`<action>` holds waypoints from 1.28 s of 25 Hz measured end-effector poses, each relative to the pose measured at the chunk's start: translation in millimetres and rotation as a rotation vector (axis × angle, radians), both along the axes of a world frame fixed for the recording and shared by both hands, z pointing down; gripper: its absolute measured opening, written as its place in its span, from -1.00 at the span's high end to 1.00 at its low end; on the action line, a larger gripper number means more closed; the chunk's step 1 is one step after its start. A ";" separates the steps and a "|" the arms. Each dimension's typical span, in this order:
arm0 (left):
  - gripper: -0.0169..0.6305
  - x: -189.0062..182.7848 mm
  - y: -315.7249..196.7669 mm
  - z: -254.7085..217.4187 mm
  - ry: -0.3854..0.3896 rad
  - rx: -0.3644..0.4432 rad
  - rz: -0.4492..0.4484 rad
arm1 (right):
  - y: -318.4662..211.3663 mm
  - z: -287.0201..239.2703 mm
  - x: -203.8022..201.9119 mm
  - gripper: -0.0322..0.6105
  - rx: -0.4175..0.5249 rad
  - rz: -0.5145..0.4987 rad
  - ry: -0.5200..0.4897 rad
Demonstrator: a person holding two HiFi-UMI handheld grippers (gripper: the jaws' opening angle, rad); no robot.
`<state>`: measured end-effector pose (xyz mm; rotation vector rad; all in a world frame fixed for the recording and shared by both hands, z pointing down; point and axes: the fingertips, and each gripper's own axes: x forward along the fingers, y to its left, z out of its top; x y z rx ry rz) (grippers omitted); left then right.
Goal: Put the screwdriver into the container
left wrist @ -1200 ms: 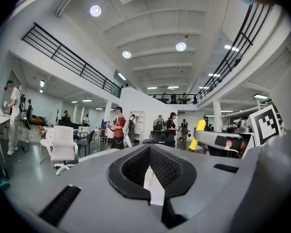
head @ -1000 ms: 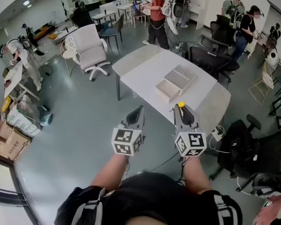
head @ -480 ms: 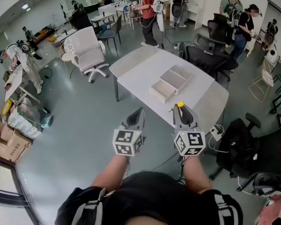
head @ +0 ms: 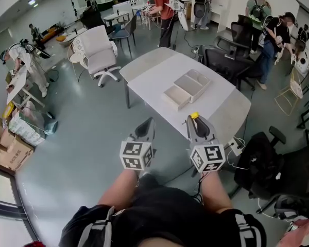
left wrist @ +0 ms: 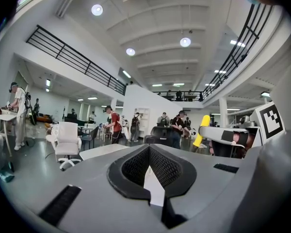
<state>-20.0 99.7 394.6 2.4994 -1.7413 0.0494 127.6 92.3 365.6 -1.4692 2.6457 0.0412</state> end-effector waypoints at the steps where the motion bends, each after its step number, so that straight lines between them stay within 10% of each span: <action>1: 0.91 1.6 -1.4 -1.1 -0.002 0.008 0.000 | -2.3 1.0 0.2 0.67 -0.002 -0.007 -0.003; 32: 0.91 -55.9 -279.9 0.8 0.016 -0.004 0.127 | -272.4 7.4 -63.6 0.67 -0.048 0.105 0.045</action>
